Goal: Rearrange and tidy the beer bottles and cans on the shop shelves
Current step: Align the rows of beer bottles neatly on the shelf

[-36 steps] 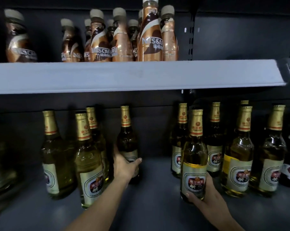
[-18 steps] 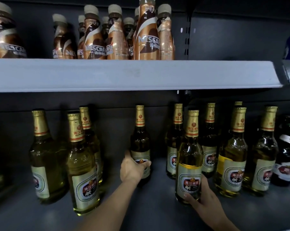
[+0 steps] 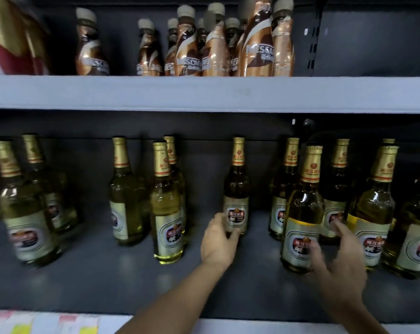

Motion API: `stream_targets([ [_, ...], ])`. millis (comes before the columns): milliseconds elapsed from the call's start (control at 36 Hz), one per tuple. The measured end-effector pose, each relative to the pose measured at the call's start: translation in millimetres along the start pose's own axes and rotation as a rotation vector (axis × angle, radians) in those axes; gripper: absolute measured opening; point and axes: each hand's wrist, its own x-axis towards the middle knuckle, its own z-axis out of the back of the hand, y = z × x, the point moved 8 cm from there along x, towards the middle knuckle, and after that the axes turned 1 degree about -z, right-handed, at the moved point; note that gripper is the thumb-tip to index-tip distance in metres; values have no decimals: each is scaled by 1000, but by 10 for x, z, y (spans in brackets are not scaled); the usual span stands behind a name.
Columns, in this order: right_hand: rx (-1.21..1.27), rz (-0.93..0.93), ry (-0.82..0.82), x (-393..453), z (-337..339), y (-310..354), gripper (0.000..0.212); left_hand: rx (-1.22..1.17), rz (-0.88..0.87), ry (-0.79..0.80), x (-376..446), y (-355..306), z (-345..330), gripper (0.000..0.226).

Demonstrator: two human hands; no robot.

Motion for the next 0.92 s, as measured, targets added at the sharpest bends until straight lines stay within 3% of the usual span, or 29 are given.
stream_targets([
  [56, 47, 65, -81, -42, 92, 291, 63, 89, -89, 6, -196, -43, 167, 24],
  [167, 146, 269, -56, -240, -36, 1043, 54, 255, -248, -33, -501, -93, 594, 12],
  [278, 235, 468, -20, -656, -233, 1836, 46, 252, -273, -100, -661, 106, 1163, 18],
  [500, 314, 613, 11, -1546, -893, 3077, 45, 221, -297, -301, -857, 817, 2718, 35],
  [611, 321, 510, 177, -1894, -1484, 3611, 40, 207, -224, -421, -968, 1326, 3592, 39],
  [694, 304, 302, 375, -1966, -1969, 3838, 40, 196, -154, -442, -967, 1700, 4084, 24],
  [806, 306, 68, 703, -2045, -2620, 3964, 74, 210, -31, -430, -897, 2139, 4505, 26],
  [917, 396, -151, 891, -2127, -3110, 4016, 106, 202, 60, -362, -816, 2512, 4667, 14],
])
